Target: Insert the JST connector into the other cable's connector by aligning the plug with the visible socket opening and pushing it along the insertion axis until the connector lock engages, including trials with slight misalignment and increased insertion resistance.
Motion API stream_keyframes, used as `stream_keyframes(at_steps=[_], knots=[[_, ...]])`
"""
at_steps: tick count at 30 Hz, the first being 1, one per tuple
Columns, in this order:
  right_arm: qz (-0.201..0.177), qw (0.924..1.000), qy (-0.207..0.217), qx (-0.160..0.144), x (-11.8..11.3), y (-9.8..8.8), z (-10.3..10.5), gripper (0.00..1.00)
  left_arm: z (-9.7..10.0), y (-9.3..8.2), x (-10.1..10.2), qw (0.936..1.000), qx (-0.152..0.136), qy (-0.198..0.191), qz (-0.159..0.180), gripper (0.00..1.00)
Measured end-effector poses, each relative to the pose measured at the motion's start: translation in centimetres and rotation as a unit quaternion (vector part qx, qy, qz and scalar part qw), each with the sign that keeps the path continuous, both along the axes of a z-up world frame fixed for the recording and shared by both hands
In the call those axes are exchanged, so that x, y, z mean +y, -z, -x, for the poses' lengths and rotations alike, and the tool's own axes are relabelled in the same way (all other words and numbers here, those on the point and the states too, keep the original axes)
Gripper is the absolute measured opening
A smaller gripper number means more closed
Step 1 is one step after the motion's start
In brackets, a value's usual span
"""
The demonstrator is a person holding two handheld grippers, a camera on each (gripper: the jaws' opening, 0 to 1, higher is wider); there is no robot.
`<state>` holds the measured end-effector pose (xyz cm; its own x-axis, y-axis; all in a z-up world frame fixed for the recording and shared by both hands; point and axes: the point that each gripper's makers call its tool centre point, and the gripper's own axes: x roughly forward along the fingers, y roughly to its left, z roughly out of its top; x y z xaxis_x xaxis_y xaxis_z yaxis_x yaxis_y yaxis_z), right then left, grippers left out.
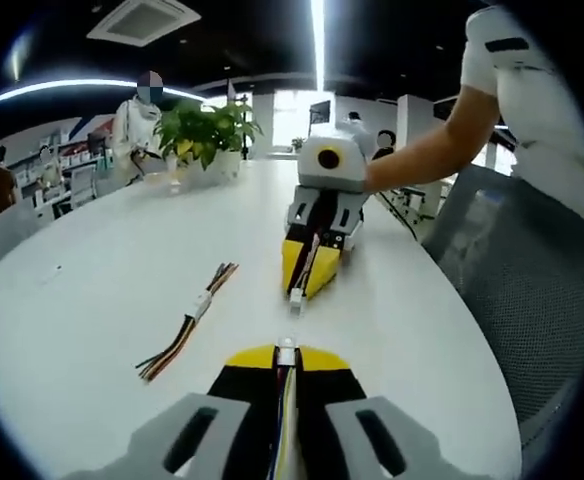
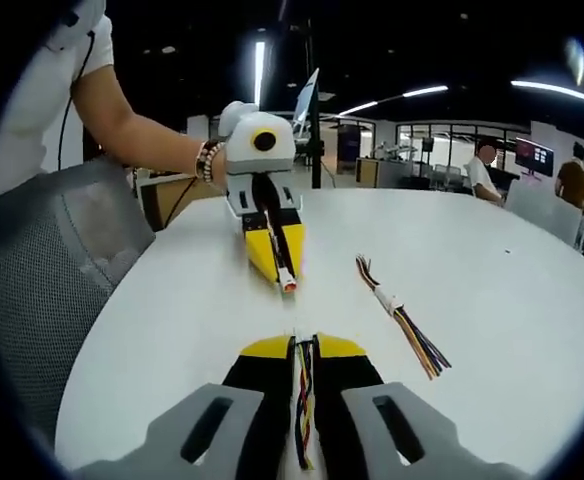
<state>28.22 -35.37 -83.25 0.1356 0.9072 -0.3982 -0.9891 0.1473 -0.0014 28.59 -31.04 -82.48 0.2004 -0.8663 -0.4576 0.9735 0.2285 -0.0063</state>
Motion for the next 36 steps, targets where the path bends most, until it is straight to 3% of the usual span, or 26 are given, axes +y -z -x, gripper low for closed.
stream_keyframes(at_steps=[15,36], knots=[[0.004,0.9986,-0.015,-0.051,0.6,-3.2,-0.8,0.03,-0.3,-2.3,-0.6,0.9992,-0.028,0.026,-0.007,0.0],[0.009,0.9967,-0.034,-0.073,1.8,-3.6,-0.4,0.03,-0.4,-3.4,-1.3,0.9987,-0.037,0.033,0.006,0.0]])
